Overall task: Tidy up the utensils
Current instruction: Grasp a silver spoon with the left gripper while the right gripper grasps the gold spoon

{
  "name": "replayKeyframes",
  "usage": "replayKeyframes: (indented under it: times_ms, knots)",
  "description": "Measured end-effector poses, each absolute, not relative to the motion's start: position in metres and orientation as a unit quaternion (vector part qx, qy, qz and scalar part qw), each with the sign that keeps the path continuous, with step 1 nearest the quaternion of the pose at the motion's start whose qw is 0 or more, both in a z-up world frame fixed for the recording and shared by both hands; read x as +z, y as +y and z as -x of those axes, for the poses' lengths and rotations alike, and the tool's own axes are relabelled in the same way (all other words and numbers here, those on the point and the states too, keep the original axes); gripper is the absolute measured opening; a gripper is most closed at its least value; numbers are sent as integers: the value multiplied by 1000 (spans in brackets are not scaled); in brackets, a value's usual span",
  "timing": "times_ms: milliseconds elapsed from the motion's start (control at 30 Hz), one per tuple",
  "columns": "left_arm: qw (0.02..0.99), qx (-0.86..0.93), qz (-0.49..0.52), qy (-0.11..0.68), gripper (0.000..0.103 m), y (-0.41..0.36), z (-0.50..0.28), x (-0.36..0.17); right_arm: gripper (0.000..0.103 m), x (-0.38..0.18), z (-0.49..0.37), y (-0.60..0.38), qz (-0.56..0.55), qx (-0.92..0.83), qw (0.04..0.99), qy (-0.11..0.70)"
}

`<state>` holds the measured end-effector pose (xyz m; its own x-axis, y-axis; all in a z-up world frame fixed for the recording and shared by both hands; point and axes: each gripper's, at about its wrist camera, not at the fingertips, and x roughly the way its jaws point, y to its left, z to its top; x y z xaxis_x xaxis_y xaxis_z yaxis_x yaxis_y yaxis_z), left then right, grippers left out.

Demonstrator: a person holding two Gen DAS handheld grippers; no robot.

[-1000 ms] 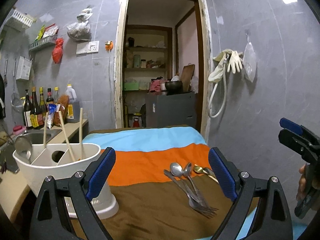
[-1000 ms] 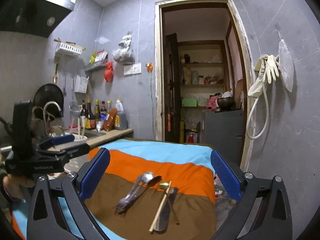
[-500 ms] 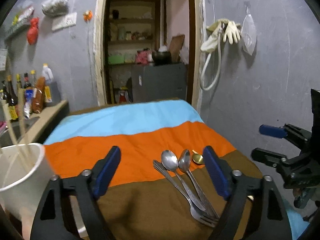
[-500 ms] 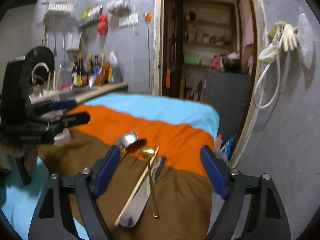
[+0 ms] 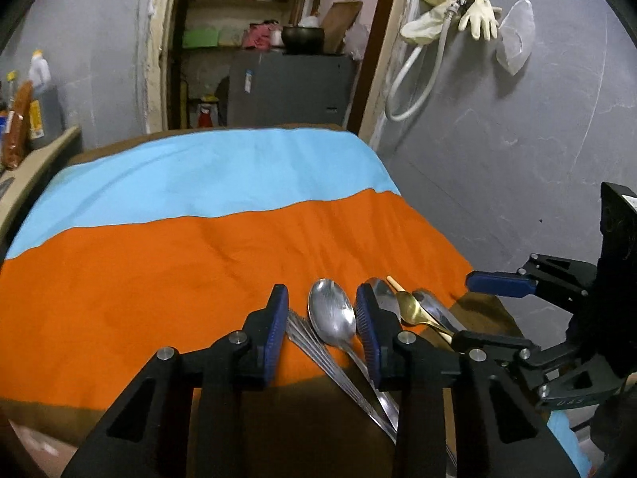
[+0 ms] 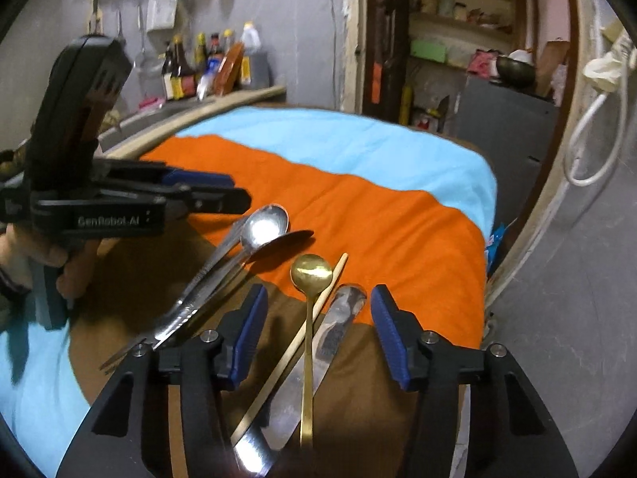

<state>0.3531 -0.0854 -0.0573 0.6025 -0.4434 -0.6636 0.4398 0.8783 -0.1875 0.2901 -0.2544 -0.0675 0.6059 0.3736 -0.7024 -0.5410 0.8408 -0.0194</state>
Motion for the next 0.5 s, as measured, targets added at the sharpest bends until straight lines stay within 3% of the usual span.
replayKeyframes:
  times_ms: [333, 500]
  knots:
    - [861, -277, 51, 424, 18, -70, -383, -69, 42, -80, -312, -237, 150, 270, 869, 386]
    - [841, -299, 66, 446, 16, -67, -392, -75, 34, -82, -318, -232, 160, 278, 864, 387]
